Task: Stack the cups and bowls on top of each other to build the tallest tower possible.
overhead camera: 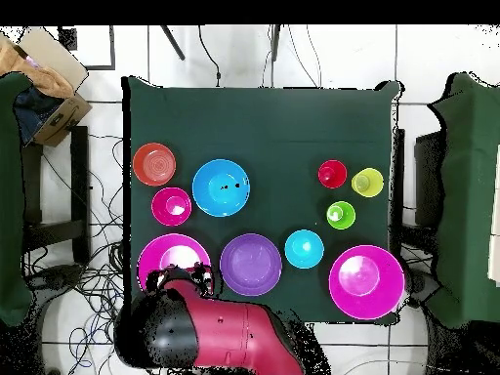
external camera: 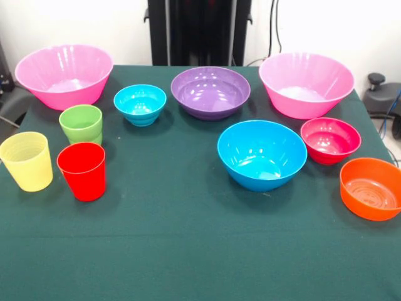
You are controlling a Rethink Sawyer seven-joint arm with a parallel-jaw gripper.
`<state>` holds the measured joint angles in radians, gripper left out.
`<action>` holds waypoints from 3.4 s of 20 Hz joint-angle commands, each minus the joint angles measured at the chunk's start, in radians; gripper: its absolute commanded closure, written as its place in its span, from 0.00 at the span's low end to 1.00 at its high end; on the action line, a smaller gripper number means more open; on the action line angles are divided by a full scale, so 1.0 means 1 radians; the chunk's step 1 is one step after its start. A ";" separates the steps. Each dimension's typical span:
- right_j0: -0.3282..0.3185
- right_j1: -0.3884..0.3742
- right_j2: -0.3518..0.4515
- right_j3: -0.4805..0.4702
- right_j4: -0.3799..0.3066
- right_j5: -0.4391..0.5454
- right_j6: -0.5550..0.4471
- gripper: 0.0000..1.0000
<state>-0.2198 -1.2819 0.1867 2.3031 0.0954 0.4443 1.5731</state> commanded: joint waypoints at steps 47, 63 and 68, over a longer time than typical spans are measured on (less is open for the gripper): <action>0.050 0.616 -0.076 -0.069 -0.344 -0.439 0.108 0.00; 0.062 0.584 -0.083 -0.071 -0.332 -0.388 0.099 0.00; 0.083 0.588 -0.104 -0.079 -0.336 -0.371 0.090 0.00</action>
<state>-0.1644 -0.7043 0.0629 2.3175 -0.2049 0.0251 1.5733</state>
